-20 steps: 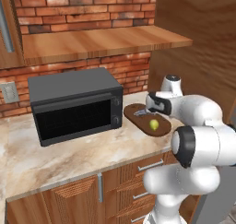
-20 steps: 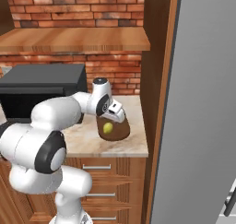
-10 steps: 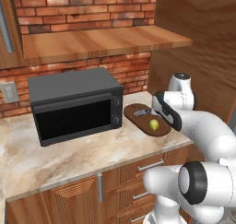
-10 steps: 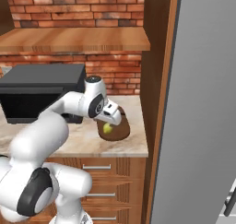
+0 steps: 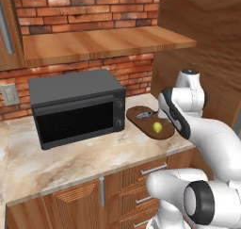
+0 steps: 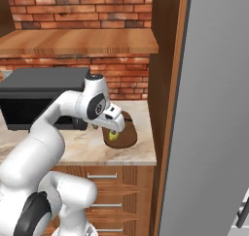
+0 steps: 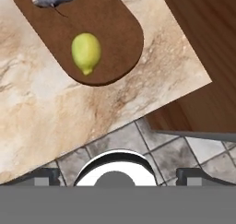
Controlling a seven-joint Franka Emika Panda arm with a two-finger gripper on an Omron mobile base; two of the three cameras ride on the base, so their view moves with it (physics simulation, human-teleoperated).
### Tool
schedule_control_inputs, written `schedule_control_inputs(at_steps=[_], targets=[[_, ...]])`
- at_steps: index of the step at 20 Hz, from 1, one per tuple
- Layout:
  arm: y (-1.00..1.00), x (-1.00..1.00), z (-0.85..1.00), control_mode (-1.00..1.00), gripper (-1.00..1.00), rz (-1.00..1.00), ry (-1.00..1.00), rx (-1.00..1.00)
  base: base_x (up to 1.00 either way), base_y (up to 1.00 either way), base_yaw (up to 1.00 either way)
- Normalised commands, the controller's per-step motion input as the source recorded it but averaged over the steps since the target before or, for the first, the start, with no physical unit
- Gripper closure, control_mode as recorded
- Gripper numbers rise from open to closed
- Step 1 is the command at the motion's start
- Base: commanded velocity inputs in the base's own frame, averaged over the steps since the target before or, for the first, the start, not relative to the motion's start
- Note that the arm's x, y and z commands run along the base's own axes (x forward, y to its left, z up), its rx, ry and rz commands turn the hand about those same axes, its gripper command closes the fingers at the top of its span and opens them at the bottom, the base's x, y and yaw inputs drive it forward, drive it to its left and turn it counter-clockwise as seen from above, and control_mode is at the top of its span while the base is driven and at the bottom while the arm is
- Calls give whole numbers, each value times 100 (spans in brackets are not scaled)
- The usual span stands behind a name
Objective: Retrieve a lemon from the fridge and place it on the cutting board with the fish.
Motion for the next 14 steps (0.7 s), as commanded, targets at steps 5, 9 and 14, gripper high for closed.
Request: schedule_control_inputs(at_steps=[5,9,14], targets=[[8,-34,19,-100,-100,0,6,0,0,0,0],[14,-31,3,-100,-100,3,0,5,0,0,0],[40,-15,0,-100,-100,7,-2,3,0,0,0]])
